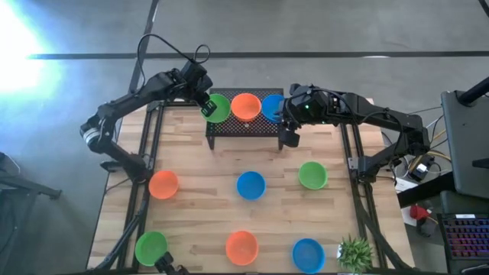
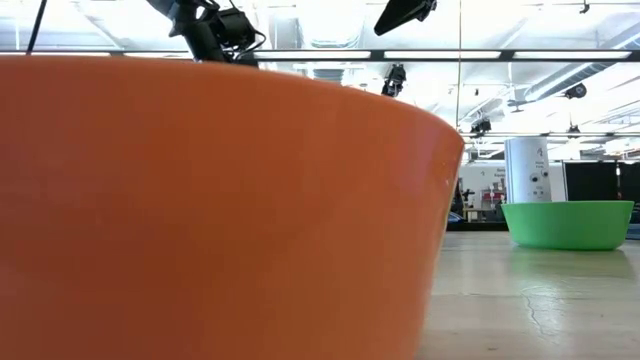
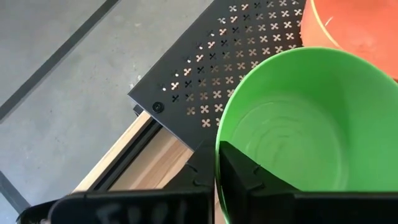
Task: Pick & Place Mini bowls
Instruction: Put the top left green bowl on the shelf, then stack the top green bowl on the green bowl on the shelf
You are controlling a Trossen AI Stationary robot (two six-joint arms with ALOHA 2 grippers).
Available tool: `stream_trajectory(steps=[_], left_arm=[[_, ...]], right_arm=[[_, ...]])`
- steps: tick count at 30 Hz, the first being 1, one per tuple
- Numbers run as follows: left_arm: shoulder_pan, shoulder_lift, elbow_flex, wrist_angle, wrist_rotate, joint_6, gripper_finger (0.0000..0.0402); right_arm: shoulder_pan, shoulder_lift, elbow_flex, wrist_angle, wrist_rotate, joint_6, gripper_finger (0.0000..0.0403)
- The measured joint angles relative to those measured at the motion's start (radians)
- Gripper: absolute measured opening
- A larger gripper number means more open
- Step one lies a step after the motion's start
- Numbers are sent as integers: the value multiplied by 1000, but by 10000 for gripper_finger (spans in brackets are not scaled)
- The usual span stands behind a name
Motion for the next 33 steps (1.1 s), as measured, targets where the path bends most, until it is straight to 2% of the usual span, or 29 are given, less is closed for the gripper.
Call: stream_trajectory(steps=[17,23,29,33], left_arm=[[0,0,0,37,-4,-1,47],[0,-7,46,36,-20,35,48],[-22,-66,81,31,-21,69,48],[-83,-141,60,28,-35,95,48]], right_arm=[[0,0,0,0,0,0,57],[0,0,0,0,0,0,57],[0,-1,0,-17,0,28,57],[7,-6,0,-43,0,34,57]])
